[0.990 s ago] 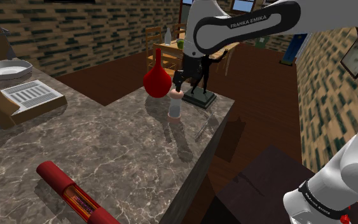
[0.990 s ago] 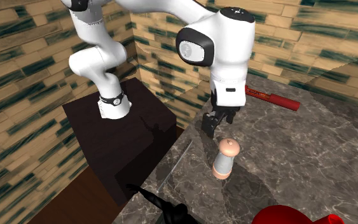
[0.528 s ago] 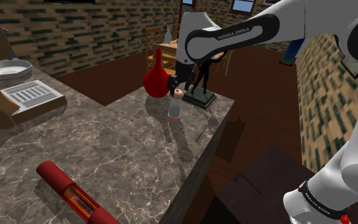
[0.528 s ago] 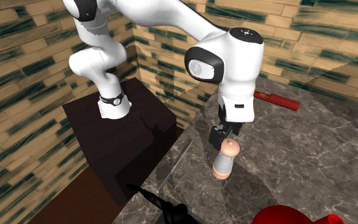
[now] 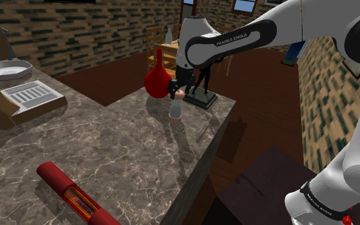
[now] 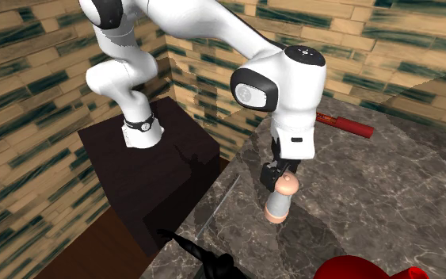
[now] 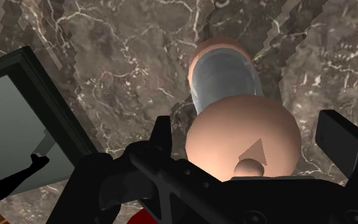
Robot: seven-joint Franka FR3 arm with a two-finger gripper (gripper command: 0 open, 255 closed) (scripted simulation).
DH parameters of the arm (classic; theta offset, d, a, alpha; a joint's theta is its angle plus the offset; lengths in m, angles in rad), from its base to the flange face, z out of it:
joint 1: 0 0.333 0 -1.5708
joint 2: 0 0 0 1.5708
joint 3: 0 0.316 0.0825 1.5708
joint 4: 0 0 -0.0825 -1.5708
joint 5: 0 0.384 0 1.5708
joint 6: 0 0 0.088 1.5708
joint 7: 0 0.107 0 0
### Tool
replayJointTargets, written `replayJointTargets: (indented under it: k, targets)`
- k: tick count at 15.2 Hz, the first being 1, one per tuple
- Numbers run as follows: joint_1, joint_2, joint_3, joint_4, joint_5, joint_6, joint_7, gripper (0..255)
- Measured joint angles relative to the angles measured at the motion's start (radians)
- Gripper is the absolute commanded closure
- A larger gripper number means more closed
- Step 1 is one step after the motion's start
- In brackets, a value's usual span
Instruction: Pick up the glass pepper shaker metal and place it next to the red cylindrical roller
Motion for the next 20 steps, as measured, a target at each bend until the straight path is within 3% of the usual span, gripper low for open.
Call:
replayJointTargets:
  k: [1,2,12,20]
  targets:
    - [0.0,0.0,0.0,0.0,0.0,0.0,0.0,0]
    - [0.0,0.0,0.0,0.0,0.0,0.0,0.0,255]
    - [0.0,0.0,0.0,0.0,0.0,0.0,0.0,255]
    - [-0.002,-0.032,0.005,0.05,0.013,-0.081,-0.009,255]
